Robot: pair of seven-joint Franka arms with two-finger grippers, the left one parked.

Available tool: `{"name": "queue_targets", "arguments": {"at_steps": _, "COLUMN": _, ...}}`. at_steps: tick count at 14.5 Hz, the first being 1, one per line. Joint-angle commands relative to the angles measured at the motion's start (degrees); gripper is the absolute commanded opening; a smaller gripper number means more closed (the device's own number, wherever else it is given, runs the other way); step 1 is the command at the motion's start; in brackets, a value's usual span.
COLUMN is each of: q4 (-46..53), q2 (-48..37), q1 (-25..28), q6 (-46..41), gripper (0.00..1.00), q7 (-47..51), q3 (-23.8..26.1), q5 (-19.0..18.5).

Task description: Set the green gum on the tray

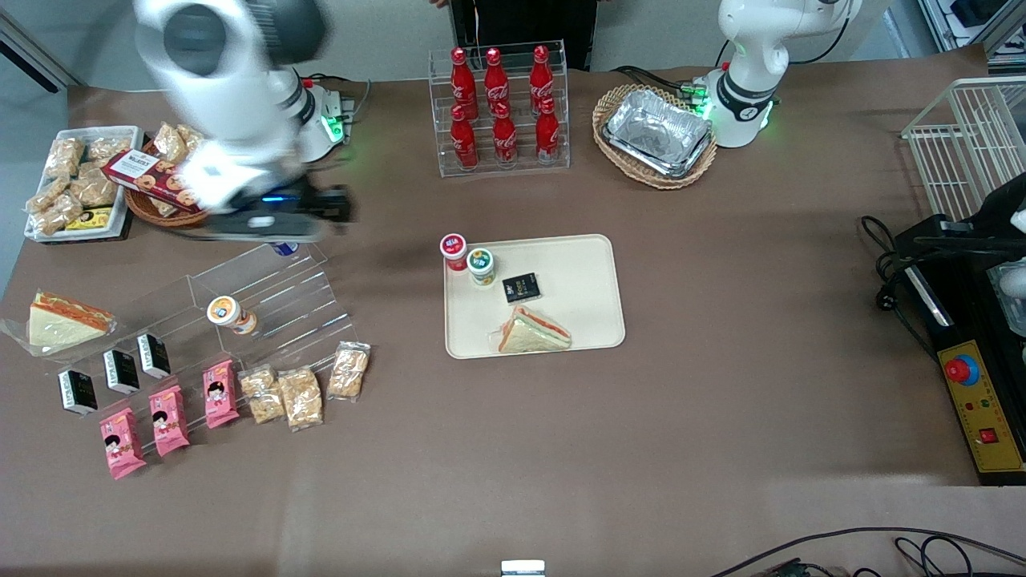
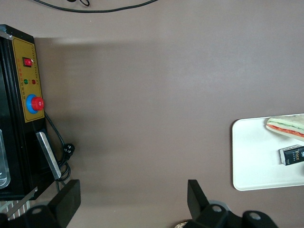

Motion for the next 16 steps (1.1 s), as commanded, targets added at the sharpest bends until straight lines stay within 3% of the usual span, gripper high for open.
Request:
{"name": "queue_targets", "arguments": {"at_steps": 1, "q4": -0.3, "q2": -4.2, "q1": -0.4, "q6": -3.5, "gripper": 1.00, "q7": -15.9, "q3": -12.6, "q5": 2.1}}
{"name": "queue_targets", "arguments": {"at_steps": 4, "q4": -0.3, "q2": -5.2, "q1": -0.7, "q6": -3.5, "gripper": 1.00, "q7": -26.9, "q3": -21.8, "q5": 1.4}}
{"name": "queue_targets", "arguments": {"at_steps": 5, "q4": -0.4, "q2": -5.3, "q1": -2.3, "q6": -3.2, "gripper": 1.00, "q7": -30.3, "q3": -22.8, "q5": 1.4}}
{"name": "queue_targets", "arguments": {"at_steps": 8, "q4": -0.2, "q2": -3.8, "q1": -5.4, "q6": -1.2, "gripper": 1.00, "q7": -32.5, "q3": -23.0, "q5": 1.5}}
{"name": "queue_targets", "arguments": {"at_steps": 12, "q4": 10.2, "q2": 5.0, "q1": -5.5, "q6": -0.3, "gripper": 1.00, "q7": -32.5, "q3": -25.0, "q5": 2.2}}
{"name": "queue_targets", "arguments": {"at_steps": 16, "q4": 11.4, "q2": 6.2, "q1": -5.4, "q6": -0.7, "gripper": 1.00, "q7": -32.8, "q3": -25.3, "q5": 2.4}}
